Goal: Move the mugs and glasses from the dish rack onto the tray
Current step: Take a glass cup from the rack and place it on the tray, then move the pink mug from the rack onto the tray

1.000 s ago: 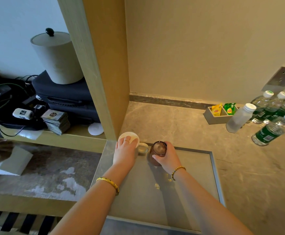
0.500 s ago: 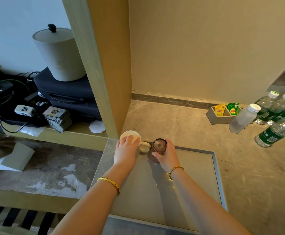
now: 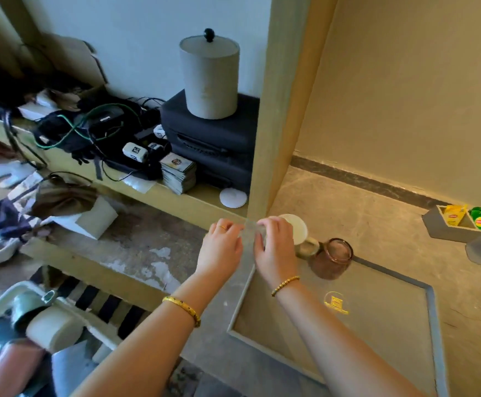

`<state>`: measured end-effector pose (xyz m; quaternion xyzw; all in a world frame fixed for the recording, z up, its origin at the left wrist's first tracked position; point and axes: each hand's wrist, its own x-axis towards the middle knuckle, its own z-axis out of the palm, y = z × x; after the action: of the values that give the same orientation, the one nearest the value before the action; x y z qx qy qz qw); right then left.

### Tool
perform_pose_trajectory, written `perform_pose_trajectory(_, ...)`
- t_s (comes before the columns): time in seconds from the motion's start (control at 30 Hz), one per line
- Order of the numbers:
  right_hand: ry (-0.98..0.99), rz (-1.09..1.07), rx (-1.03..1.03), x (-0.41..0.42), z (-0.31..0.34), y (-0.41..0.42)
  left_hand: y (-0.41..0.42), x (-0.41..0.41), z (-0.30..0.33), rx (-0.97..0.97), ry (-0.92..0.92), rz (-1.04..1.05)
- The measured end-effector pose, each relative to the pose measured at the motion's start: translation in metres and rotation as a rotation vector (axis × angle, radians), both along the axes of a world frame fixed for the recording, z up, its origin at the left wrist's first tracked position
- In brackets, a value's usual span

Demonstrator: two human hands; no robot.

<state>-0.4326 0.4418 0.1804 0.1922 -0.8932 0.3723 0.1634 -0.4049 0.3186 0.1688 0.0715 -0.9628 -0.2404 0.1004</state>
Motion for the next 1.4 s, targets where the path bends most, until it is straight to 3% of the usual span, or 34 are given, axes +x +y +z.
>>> perform_pose_trajectory(0.27, -0.308, 0.537, 0.201, 0.071, -0.041, -0.144, -0.144, 0.118, -0.042, 0.104, -0.152, 0.343)
perform_pose_trajectory(0.57, -0.619, 0.794, 0.597, 0.154, -0.121, -0.264, -0.249, 0.252, -0.107, 0.279, -0.469, 0.574)
perform_pose_trajectory(0.73, -0.819, 0.825, 0.792, 0.184, -0.162, -0.305, -0.288, 0.298, -0.145, 0.412, -0.738, 0.618)
perform_pose_trajectory(0.87, -0.973, 0.795, 0.816, 0.201, -0.190, -0.330, -0.302, 0.312, -0.175, 0.548, -0.806, 0.656)
perform_pose_trajectory(1.13, -0.923, 0.779, 0.892, 0.213, -0.233, -0.363, -0.304, 0.308, -0.223, 0.751, -0.760, 0.706)
perform_pose_trajectory(1.3, -0.898, 0.720, 0.823, 0.211, -0.237, -0.369, -0.298, 0.306, -0.242, 0.834, -0.725, 0.794)
perform_pose_trajectory(1.4, -0.777, 0.622, 0.697, 0.213, -0.228, -0.371, -0.296, 0.305, -0.246, 0.826, -0.721, 0.818)
